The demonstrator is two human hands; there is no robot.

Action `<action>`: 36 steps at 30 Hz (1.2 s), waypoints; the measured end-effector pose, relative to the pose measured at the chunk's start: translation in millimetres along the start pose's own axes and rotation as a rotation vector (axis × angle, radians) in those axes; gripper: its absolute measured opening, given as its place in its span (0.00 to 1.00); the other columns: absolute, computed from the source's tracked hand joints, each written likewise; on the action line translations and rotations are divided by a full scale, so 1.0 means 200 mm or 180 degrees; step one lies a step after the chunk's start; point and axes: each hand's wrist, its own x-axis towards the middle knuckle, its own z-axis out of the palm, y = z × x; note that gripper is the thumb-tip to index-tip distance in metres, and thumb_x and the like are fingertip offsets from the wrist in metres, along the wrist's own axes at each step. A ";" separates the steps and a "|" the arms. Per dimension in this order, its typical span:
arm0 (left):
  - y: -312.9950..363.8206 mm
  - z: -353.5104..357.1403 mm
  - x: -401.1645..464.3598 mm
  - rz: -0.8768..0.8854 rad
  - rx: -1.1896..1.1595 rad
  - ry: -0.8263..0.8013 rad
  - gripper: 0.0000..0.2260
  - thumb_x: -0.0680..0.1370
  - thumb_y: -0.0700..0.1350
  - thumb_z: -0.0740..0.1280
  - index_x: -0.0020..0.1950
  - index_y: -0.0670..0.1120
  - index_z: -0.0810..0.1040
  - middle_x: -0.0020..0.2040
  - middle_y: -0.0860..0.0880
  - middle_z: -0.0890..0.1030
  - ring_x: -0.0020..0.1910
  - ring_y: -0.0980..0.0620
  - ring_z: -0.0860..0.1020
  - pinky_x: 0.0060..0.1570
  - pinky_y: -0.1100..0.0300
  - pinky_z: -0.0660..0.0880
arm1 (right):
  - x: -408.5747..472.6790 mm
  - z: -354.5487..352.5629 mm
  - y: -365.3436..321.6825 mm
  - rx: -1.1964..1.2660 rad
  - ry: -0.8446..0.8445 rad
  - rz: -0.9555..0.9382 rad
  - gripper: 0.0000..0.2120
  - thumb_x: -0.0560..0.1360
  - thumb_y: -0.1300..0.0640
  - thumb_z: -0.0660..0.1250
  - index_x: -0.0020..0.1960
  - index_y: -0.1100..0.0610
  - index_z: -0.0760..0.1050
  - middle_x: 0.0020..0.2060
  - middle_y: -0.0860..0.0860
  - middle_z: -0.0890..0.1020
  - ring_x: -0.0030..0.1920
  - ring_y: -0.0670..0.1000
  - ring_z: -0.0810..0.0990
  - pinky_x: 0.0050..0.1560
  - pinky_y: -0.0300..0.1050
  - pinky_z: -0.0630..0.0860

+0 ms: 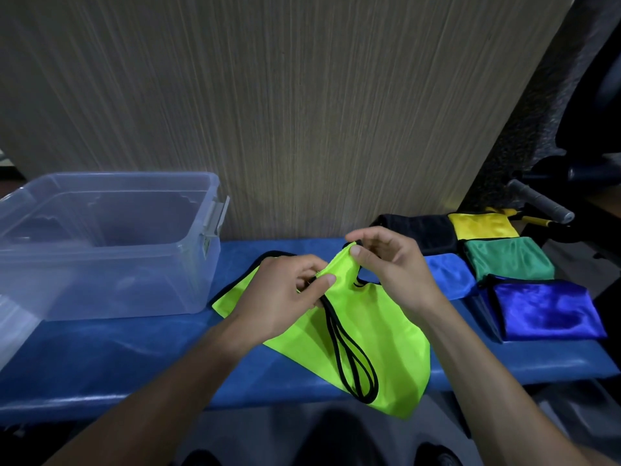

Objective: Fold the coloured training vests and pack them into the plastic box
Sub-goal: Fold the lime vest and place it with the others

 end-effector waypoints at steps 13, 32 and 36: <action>-0.02 0.04 0.10 -0.0183 -0.0086 -0.0019 0.07 0.79 0.51 0.71 0.49 0.49 0.79 0.32 0.61 0.77 0.55 0.62 0.76 0.40 0.72 0.68 | 0.04 0.11 0.06 -0.0123 -0.0032 0.0039 0.03 0.76 0.64 0.74 0.49 0.59 0.82 0.41 0.47 0.84 0.41 0.43 0.80 0.44 0.35 0.74; -0.51 -0.11 0.32 -0.1963 0.0563 0.0223 0.18 0.82 0.53 0.66 0.36 0.45 0.71 0.32 0.48 0.71 0.39 0.45 0.78 0.44 0.50 0.82 | 0.01 -0.01 0.19 -0.1921 0.0082 0.0323 0.03 0.77 0.59 0.73 0.47 0.52 0.81 0.42 0.42 0.84 0.47 0.34 0.80 0.45 0.23 0.68; -0.51 -0.08 0.35 -0.1801 0.1125 0.0177 0.20 0.82 0.59 0.64 0.38 0.46 0.72 0.36 0.47 0.75 0.43 0.43 0.80 0.49 0.49 0.79 | -0.04 -0.09 0.18 -0.2475 0.0124 0.0083 0.04 0.75 0.61 0.74 0.48 0.54 0.81 0.42 0.44 0.83 0.43 0.38 0.79 0.47 0.24 0.68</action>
